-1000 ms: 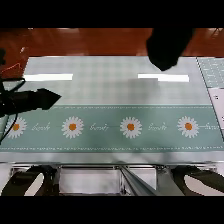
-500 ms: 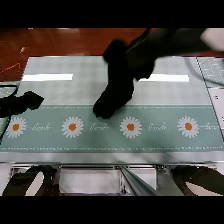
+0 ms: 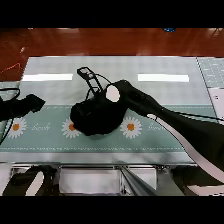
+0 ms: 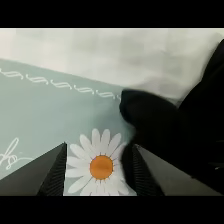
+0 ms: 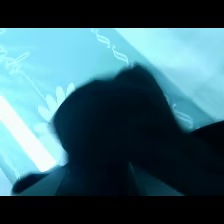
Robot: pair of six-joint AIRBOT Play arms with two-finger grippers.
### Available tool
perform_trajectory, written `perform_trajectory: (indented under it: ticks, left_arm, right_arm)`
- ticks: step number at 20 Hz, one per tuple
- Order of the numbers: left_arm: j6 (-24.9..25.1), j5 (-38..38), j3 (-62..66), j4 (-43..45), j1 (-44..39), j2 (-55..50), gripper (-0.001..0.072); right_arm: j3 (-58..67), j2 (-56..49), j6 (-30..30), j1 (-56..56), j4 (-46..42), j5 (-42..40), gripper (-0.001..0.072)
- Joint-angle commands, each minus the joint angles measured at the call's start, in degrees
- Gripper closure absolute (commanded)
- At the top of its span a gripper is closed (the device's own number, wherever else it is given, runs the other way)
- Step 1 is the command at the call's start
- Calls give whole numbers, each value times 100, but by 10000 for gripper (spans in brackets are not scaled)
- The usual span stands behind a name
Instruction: Fold the shirts.
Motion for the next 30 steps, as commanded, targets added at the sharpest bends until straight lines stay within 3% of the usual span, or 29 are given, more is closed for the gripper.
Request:
perform_trajectory:
  ticks: [1, 3, 6, 8, 9, 11, 12, 13, 18, 22, 23, 24, 28, 30]
  left_arm:
    - [190, -90, -278, -7, 7, 2, 200]
    - [398, -350, -326, 48, 59, -4, 200]
    - [339, -857, -332, -31, 457, -2, 200]
    - [389, -1014, -544, -737, 610, -87, 200]
    - [662, -1014, -785, -1458, 588, -184, 200]
    - [1672, -968, -1322, -2835, 431, -503, 200]
    - [2280, -874, -1517, -3220, 280, -695, 200]
    - [2586, -660, -1600, -3333, 114, -872, 200]
    - [3023, 1167, -1585, -3331, -1182, -1910, 200]
    - [3014, 1615, -1156, -3294, -2175, -2787, 210]
    - [3014, 1443, -949, -3073, -2177, -2942, 405]
    - [3023, 1182, -728, -2686, -2100, -3012, 682]
    - [2997, 127, -164, -2273, -1414, -2992, 682]
    - [2997, -28, -142, -2275, -1163, -2992, 683]
  right_arm:
    - [-33, 249, 188, -605, 192, 153, 305]
    - [-33, 905, 101, -1578, -17, 645, 306]
    - [-162, 1847, 402, -3248, -1438, 1757, 306]
    - [-793, 2367, 691, -4245, -2046, 2074, 307]
    - [-1244, 2581, 756, -4597, -2122, 2057, 307]
    - [-2262, 2975, 719, -5042, -1963, 1917, 307]
    - [-2715, 3143, 638, -5115, -1875, 1801, 307]
    - [-3143, 3309, 546, -5110, -1766, 1659, 307]
    - [-4221, 3534, 385, -4763, -767, 911, 307]
    - [-4360, 3359, 365, -4024, -243, 286, 307]
    - [-4360, 3228, 369, -3860, -103, 127, 307]
    - [-4360, 3073, 380, -3731, 101, -7, 307]
    - [-4354, 2444, -140, -3397, 1613, -549, 307]
    - [-4201, 2044, -496, -3233, 2227, -758, 307]
